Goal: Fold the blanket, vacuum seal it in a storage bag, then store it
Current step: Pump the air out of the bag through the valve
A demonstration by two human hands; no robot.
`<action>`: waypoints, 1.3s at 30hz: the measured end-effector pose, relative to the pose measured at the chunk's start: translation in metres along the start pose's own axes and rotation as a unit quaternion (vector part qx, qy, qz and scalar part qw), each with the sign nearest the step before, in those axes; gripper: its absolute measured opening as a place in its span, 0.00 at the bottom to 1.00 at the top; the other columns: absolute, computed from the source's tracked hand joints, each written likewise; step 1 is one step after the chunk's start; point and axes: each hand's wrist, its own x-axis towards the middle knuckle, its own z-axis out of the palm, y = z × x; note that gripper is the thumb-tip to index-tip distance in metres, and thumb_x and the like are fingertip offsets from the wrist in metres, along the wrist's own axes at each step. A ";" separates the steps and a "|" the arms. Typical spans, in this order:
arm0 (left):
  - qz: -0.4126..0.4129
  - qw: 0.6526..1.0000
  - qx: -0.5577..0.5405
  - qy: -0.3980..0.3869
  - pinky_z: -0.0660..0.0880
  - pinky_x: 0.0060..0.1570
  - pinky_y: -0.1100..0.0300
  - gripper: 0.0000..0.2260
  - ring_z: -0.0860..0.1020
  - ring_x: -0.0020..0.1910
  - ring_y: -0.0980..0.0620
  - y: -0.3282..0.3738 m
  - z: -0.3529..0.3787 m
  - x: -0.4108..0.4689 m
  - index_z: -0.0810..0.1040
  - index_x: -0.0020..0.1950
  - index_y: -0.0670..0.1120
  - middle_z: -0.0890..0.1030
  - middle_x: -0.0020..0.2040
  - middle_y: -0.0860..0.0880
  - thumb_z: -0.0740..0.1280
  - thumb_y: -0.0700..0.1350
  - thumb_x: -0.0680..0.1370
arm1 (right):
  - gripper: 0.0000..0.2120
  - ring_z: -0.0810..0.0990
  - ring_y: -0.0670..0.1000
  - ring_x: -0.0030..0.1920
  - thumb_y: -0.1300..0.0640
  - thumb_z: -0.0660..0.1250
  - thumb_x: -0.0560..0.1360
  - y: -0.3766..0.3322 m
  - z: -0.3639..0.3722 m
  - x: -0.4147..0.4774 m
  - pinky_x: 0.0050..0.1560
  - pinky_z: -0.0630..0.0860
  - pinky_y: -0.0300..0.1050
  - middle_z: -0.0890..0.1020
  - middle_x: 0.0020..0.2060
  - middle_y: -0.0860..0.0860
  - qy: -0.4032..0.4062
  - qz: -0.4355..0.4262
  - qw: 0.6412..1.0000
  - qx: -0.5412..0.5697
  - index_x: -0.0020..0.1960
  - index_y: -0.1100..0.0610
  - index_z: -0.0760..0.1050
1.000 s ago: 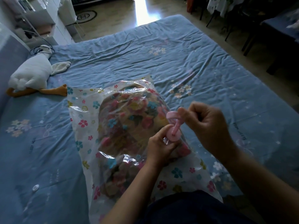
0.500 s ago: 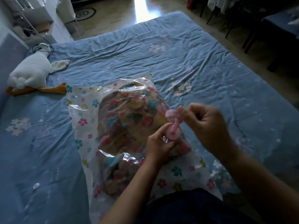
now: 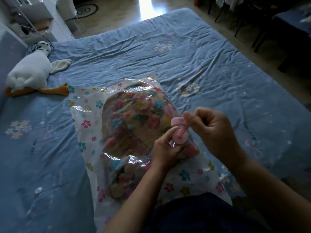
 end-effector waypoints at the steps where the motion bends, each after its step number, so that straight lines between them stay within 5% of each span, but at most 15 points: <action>1: -0.001 1.000 0.006 0.003 0.78 0.47 0.60 0.17 0.81 0.47 0.61 -0.001 0.001 -0.001 0.81 0.55 0.53 0.84 0.48 0.58 0.78 0.45 0.69 | 0.23 0.63 0.43 0.25 0.46 0.68 0.74 0.019 0.004 -0.003 0.28 0.63 0.40 0.64 0.23 0.45 -0.014 0.043 0.998 -0.039 0.28 0.57 0.65; 5: -0.004 1.000 0.016 -0.002 0.79 0.48 0.54 0.18 0.83 0.47 0.56 -0.002 0.001 -0.008 0.78 0.55 0.60 0.84 0.49 0.58 0.77 0.43 0.70 | 0.22 0.68 0.47 0.27 0.42 0.67 0.73 0.061 0.011 -0.008 0.33 0.68 0.49 0.69 0.24 0.47 -0.113 0.164 0.962 -0.186 0.27 0.53 0.67; 9: 0.003 1.000 -0.018 -0.001 0.76 0.46 0.64 0.14 0.81 0.47 0.62 0.002 -0.005 -0.001 0.82 0.54 0.49 0.85 0.47 0.56 0.77 0.42 0.70 | 0.24 0.62 0.42 0.24 0.47 0.69 0.74 0.004 0.004 -0.001 0.26 0.61 0.37 0.65 0.21 0.45 -0.019 0.047 0.996 -0.079 0.27 0.61 0.68; 13: 0.009 1.000 -0.009 -0.018 0.78 0.50 0.60 0.19 0.82 0.50 0.58 0.001 -0.009 0.002 0.81 0.59 0.48 0.85 0.51 0.54 0.78 0.44 0.69 | 0.25 0.65 0.38 0.24 0.51 0.67 0.75 -0.025 -0.002 -0.005 0.26 0.62 0.33 0.64 0.23 0.50 0.004 -0.025 0.998 0.052 0.30 0.68 0.65; 16: 0.017 1.000 -0.007 -0.024 0.78 0.46 0.61 0.15 0.82 0.45 0.61 0.000 -0.010 0.001 0.81 0.55 0.50 0.85 0.47 0.55 0.78 0.44 0.70 | 0.23 0.63 0.41 0.25 0.44 0.67 0.74 0.012 0.012 -0.011 0.27 0.63 0.38 0.64 0.23 0.45 0.003 0.040 0.999 -0.033 0.28 0.56 0.64; 20: 0.047 0.998 -0.002 -0.044 0.79 0.47 0.55 0.14 0.82 0.46 0.57 0.002 -0.016 0.001 0.79 0.54 0.55 0.84 0.47 0.56 0.76 0.46 0.70 | 0.27 0.66 0.44 0.26 0.31 0.66 0.68 0.045 0.021 -0.015 0.31 0.66 0.46 0.67 0.22 0.45 -0.056 0.144 0.977 -0.149 0.27 0.54 0.67; 23: 0.042 0.998 -0.021 -0.046 0.77 0.46 0.62 0.15 0.80 0.45 0.64 0.002 -0.021 0.007 0.80 0.53 0.53 0.84 0.46 0.56 0.77 0.44 0.69 | 0.24 0.63 0.42 0.25 0.39 0.66 0.72 0.002 0.017 -0.008 0.27 0.62 0.38 0.66 0.21 0.45 0.012 0.072 0.995 -0.073 0.27 0.56 0.69; 27: 0.023 0.997 -0.037 -0.057 0.79 0.52 0.57 0.21 0.82 0.51 0.57 0.000 -0.024 0.012 0.80 0.59 0.51 0.84 0.52 0.54 0.78 0.44 0.68 | 0.21 0.64 0.41 0.25 0.52 0.64 0.77 -0.035 0.008 -0.003 0.28 0.62 0.34 0.68 0.21 0.43 0.042 -0.012 0.997 0.056 0.29 0.60 0.65; 30: 0.019 0.998 -0.025 -0.055 0.78 0.49 0.62 0.18 0.81 0.49 0.60 -0.003 -0.023 0.007 0.81 0.57 0.51 0.84 0.50 0.55 0.78 0.44 0.69 | 0.26 0.65 0.41 0.25 0.45 0.66 0.76 -0.010 0.018 -0.007 0.28 0.63 0.36 0.68 0.23 0.45 0.022 0.036 0.999 -0.021 0.31 0.65 0.68; 34: 0.007 0.999 -0.010 -0.053 0.76 0.45 0.66 0.14 0.80 0.45 0.64 -0.001 -0.019 0.001 0.81 0.53 0.54 0.84 0.46 0.58 0.76 0.42 0.71 | 0.23 0.68 0.46 0.26 0.39 0.67 0.71 0.034 0.019 -0.012 0.31 0.66 0.45 0.70 0.23 0.48 -0.075 0.165 0.967 -0.179 0.28 0.56 0.69; 39: 0.011 0.999 -0.002 -0.030 0.77 0.50 0.64 0.20 0.81 0.51 0.61 0.005 -0.014 0.007 0.80 0.60 0.49 0.84 0.53 0.54 0.78 0.45 0.70 | 0.25 0.64 0.43 0.25 0.43 0.68 0.73 -0.017 -0.002 0.002 0.27 0.62 0.37 0.67 0.22 0.46 -0.036 0.061 0.997 -0.043 0.32 0.65 0.74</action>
